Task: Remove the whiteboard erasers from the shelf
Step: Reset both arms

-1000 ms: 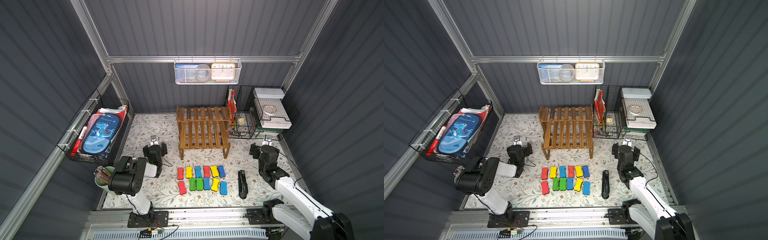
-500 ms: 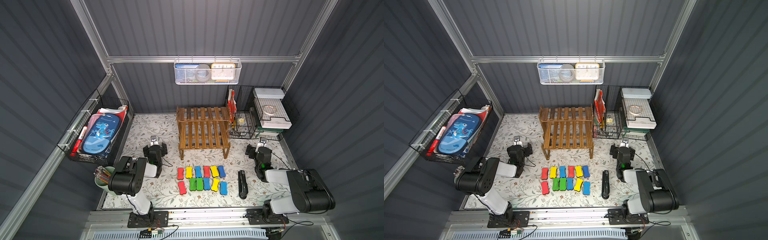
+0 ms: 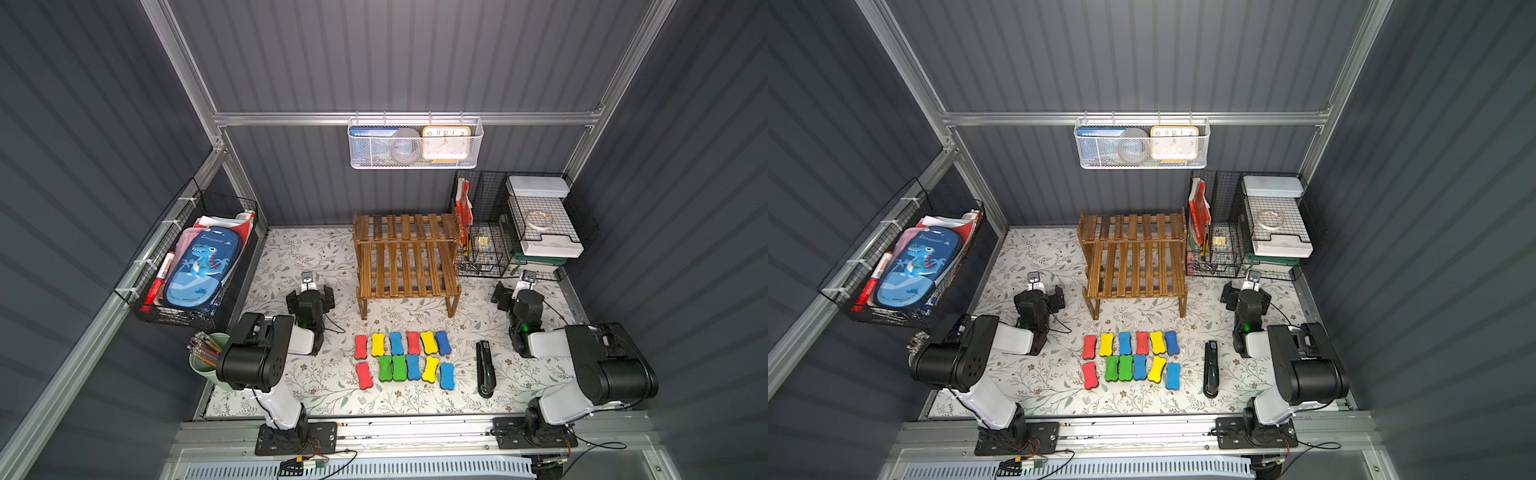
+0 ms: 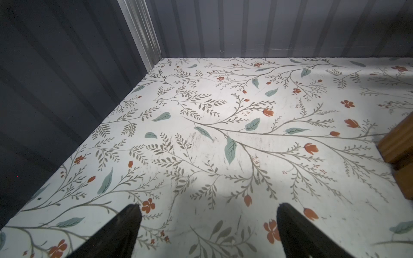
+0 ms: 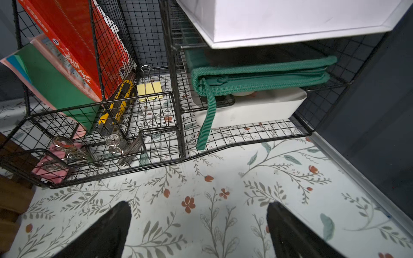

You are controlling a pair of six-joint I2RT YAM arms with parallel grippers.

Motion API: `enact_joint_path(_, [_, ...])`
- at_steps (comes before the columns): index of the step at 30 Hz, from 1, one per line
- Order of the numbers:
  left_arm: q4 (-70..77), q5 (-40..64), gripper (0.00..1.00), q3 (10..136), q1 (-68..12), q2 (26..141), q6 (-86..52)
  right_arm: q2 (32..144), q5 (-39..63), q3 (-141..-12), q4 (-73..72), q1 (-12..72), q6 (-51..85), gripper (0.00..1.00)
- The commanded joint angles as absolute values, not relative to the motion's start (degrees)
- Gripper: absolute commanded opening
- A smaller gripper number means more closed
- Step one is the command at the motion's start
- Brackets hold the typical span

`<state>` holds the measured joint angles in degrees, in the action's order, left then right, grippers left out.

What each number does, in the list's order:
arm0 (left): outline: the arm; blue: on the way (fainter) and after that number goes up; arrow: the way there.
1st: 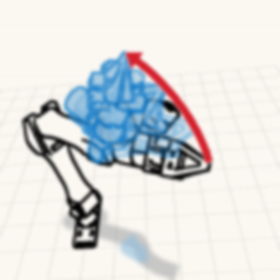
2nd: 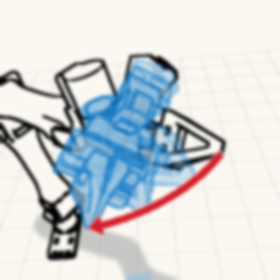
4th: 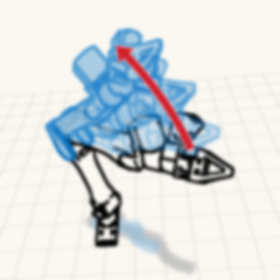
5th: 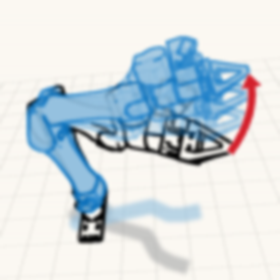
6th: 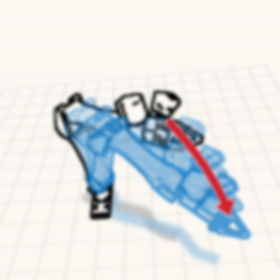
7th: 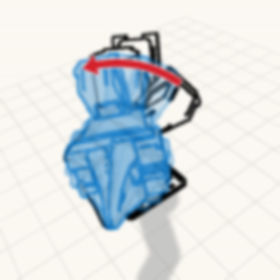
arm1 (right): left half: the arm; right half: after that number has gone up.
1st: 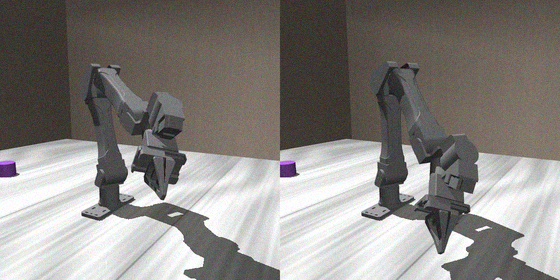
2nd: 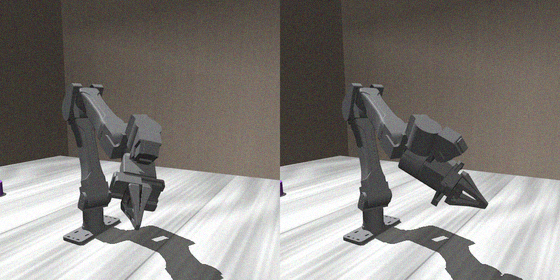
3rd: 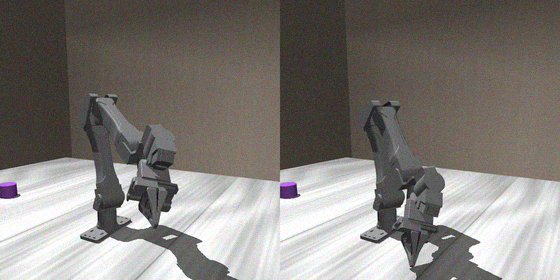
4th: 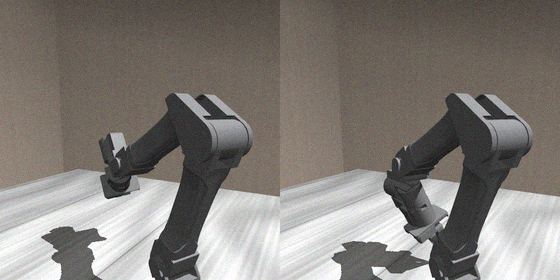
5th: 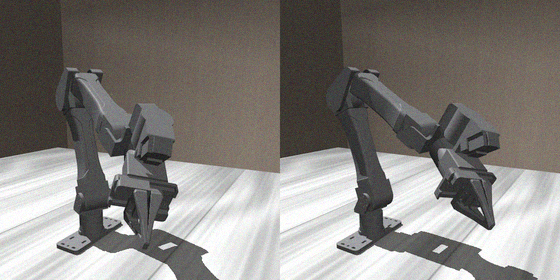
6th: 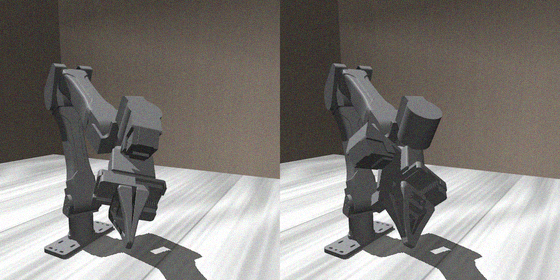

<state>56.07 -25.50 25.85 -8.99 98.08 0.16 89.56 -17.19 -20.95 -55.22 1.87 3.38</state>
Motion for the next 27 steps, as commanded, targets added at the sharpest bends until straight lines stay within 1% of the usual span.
enact_joint_path(1, [55.74,-25.14,0.99,26.54,-8.70,97.84,-0.58,89.44,-18.40,-20.74,-55.87,1.79,4.34,0.99])
enact_joint_path(27, [55.80,-25.18,0.99,26.54,-8.70,97.83,-0.53,89.90,-18.39,-20.75,-56.69,1.82,4.31,0.99])
